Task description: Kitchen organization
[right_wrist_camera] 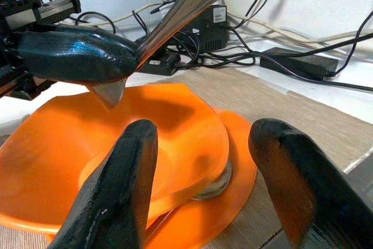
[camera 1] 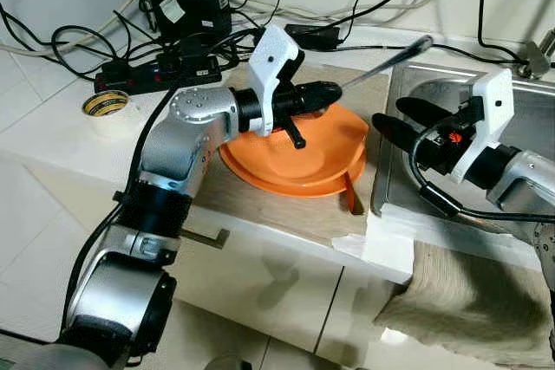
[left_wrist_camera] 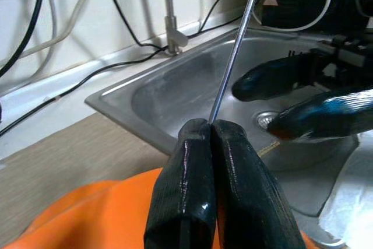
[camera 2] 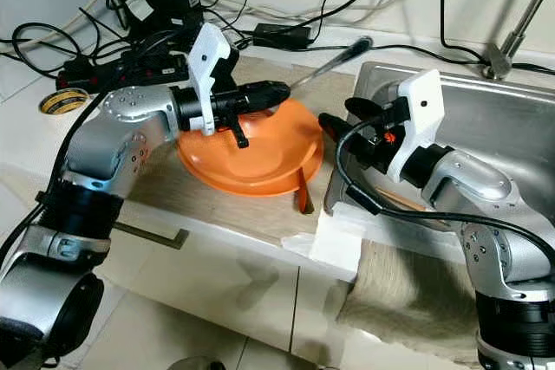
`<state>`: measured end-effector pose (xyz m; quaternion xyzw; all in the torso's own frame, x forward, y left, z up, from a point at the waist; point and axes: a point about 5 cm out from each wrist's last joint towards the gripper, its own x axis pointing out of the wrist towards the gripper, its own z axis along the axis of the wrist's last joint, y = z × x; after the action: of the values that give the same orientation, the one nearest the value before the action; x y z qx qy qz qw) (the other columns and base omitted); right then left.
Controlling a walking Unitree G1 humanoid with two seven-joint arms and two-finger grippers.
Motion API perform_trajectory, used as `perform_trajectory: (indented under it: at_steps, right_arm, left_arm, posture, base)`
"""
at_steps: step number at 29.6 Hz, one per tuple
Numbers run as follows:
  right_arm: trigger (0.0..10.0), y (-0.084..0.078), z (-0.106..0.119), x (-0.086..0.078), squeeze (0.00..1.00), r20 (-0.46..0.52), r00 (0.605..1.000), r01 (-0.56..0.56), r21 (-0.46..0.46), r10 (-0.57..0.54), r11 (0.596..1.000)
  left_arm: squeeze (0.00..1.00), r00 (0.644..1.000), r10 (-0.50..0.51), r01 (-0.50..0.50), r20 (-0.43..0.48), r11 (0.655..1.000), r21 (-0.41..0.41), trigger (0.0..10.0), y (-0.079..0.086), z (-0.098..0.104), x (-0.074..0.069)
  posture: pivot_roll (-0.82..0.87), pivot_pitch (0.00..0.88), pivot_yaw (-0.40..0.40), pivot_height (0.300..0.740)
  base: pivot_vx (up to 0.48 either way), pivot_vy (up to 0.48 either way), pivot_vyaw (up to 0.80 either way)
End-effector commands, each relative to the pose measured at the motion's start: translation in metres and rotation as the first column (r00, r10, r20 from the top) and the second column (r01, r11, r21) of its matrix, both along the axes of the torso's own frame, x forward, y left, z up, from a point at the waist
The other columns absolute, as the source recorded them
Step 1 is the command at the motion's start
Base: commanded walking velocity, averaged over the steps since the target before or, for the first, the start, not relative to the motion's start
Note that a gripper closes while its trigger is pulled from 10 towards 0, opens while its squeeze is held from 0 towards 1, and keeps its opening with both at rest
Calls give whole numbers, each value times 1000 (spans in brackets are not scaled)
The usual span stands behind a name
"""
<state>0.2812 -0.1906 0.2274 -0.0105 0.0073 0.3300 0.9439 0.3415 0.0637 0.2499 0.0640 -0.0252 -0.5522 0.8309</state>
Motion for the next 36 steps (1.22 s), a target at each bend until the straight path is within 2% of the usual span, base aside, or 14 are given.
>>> perform_trajectory:
  at_steps: [1, 19, 27, 36]
  right_arm:
    - [10000, 4, 5, 3, 0, 24, 1000, -11, -5, 11, 1000]
    - [10000, 13, 13, 6, 0, 40, 998, -42, 35, 41, 999]
    - [10000, 16, 14, 8, 0, 40, 998, -42, 56, 40, 998]
    - [10000, 17, 15, 13, 0, 54, 998, -23, 68, 19, 997]
  left_arm:
    - [0, 999, -32, 32, 11, 999, -9, 0, -2, 4, -5]
    - [0, 996, -87, 87, 0, 996, -19, 0, -11, 3, -17]
    - [0, 995, -96, 96, -1, 995, -14, 0, -12, 3, -18]
    - [0, 989, -145, 145, -1, 989, -11, 0, -11, 2, -26]
  posture:
    - [-41, 0, 56, 740]
    - [-39, 0, 55, 740]
    - [-39, 0, 55, 740]
    - [-34, 0, 55, 740]
  base:
    - [0, 0, 0]
    - [0, 0, 0]
    - [0, 0, 0]
    - [0, 0, 0]
